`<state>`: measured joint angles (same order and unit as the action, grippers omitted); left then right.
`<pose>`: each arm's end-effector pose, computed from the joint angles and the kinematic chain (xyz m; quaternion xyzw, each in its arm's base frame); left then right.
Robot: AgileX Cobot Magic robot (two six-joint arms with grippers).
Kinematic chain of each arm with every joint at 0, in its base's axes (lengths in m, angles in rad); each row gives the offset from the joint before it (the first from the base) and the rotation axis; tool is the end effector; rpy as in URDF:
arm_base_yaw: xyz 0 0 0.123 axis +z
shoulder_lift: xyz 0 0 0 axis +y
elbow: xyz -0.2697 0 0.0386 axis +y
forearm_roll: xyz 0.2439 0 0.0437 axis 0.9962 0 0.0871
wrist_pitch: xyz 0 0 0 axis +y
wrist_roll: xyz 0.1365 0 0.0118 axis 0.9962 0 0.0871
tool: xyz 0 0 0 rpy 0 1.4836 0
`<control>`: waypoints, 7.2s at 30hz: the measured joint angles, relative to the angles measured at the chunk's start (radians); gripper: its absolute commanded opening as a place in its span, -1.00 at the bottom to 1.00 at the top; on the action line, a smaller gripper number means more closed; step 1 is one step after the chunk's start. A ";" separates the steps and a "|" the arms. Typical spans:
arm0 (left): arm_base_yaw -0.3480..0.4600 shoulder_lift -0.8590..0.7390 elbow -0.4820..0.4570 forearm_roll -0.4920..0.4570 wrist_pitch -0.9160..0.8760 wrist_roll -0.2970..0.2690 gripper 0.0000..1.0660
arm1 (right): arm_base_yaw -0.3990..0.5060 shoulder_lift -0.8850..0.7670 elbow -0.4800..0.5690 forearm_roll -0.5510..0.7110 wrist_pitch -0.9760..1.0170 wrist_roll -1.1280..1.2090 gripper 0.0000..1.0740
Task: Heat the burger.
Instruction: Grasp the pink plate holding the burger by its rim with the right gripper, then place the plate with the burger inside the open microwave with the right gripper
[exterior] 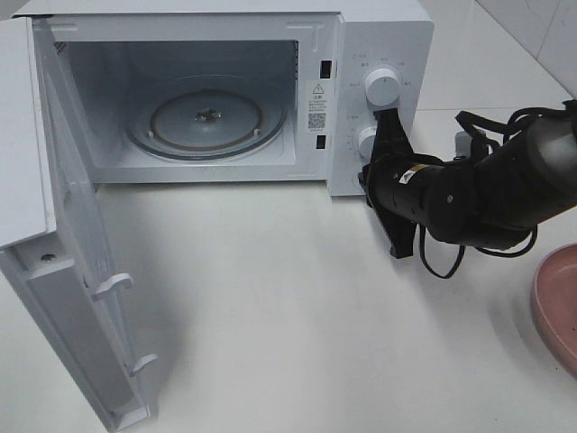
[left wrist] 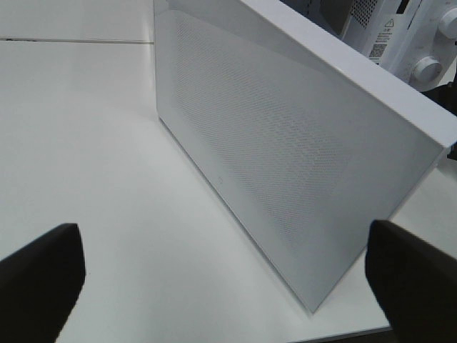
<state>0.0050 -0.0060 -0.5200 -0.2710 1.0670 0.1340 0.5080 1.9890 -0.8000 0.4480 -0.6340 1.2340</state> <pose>0.0398 -0.0319 0.2636 0.0615 0.8381 -0.0981 0.5332 0.3590 0.1597 0.0782 0.5018 0.6977 0.3790 0.3430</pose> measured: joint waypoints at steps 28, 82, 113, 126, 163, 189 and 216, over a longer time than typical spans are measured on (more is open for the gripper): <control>0.000 0.000 0.000 0.000 0.000 0.000 0.87 | 0.000 -0.318 0.028 -0.031 0.727 -1.211 -0.95; 0.000 0.000 0.000 0.000 0.000 0.000 0.87 | -0.312 -0.586 0.063 -0.686 1.434 -1.079 0.61; 0.000 0.000 0.000 0.000 0.000 0.000 0.87 | -0.314 -0.315 0.083 -0.660 1.214 -1.079 0.49; 0.000 0.000 0.000 0.000 0.000 0.000 0.87 | -0.315 -0.255 0.085 -0.668 1.176 -1.079 0.28; 0.000 0.000 0.000 0.000 0.000 0.000 0.87 | -0.315 -0.223 0.085 -0.767 1.214 -1.001 -1.00; 0.000 0.000 0.000 0.000 0.000 0.000 0.87 | -0.239 -0.313 0.086 -0.967 1.334 -0.767 -1.00; 0.000 0.000 0.000 0.000 0.000 0.000 0.87 | -0.026 -0.463 0.088 -1.027 1.510 -0.736 -1.00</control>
<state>0.0050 -0.0060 -0.5200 -0.2710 1.0670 0.1340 0.4820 1.5260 -0.7120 -0.5790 0.8760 0.4980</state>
